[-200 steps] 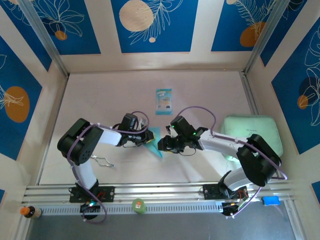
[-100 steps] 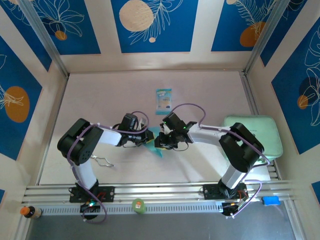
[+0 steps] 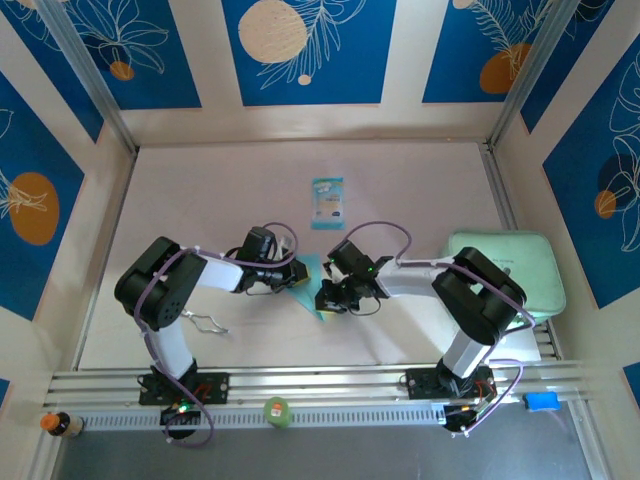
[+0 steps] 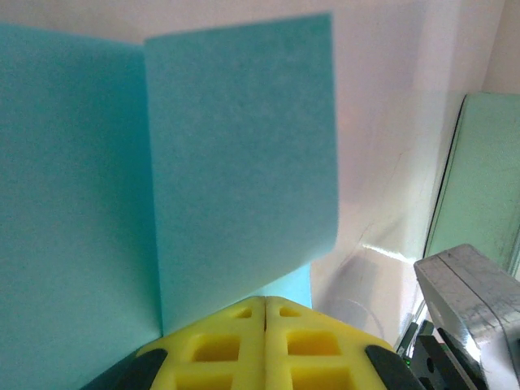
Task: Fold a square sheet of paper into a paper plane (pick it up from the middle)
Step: Fourth fold the wing at the center of the table.
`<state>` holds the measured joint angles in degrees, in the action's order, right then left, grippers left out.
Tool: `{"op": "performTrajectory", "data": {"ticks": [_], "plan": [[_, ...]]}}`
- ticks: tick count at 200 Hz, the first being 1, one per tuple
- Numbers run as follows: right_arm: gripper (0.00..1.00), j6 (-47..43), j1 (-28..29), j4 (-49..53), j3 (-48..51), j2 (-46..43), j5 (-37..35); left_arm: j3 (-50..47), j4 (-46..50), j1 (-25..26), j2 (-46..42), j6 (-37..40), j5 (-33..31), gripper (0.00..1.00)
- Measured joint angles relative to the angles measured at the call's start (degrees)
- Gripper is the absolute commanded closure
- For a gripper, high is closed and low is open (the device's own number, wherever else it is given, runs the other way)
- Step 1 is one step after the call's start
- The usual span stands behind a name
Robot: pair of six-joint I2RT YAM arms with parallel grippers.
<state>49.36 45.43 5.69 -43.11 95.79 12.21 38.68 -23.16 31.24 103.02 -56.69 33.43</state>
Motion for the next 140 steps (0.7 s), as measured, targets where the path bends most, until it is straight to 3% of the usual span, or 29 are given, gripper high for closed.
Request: {"op": "performTrajectory", "data": {"ticks": [78,140], "plan": [[0.75,-1.2,0.6,2.1,-0.7,-1.9,-2.6,0.0,0.0,0.0,0.0,0.0,0.0,0.99],[0.86,-0.6,2.1,0.8,0.3,-1.6,-4.3,0.0,0.0,0.0,0.0,0.0,0.0,0.99]]}}
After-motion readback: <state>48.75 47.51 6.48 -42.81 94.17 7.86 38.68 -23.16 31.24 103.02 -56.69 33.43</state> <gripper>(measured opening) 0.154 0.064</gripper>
